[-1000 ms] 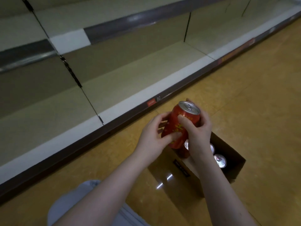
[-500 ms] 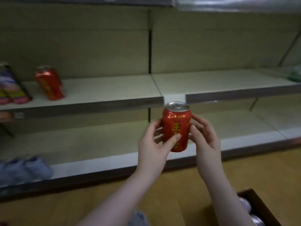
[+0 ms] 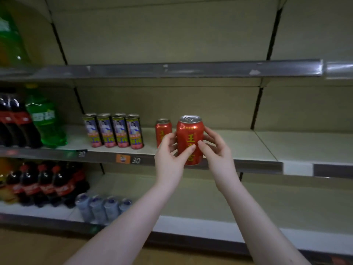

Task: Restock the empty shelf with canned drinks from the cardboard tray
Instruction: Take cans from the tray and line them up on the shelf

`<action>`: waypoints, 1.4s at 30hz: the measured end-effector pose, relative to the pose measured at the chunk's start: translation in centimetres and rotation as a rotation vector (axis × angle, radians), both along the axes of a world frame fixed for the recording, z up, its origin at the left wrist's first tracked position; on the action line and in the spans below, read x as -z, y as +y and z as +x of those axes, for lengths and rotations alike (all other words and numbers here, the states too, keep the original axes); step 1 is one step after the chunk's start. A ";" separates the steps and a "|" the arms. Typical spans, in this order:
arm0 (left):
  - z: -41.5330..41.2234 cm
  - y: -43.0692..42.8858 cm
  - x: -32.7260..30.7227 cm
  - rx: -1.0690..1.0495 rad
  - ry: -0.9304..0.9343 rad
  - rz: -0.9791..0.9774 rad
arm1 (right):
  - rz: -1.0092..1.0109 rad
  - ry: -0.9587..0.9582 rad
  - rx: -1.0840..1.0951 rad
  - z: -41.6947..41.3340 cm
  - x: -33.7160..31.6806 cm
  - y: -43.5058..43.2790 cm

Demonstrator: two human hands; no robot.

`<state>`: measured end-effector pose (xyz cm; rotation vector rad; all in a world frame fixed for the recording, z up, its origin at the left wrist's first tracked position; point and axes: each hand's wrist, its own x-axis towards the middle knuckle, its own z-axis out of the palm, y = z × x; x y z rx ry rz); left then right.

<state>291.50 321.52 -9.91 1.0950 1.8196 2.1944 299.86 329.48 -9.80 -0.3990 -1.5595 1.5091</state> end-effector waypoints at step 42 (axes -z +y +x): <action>-14.6 8.5 3.1 -0.312 0.581 -0.604 | -0.010 -0.174 0.187 -14.4 4.7 9.4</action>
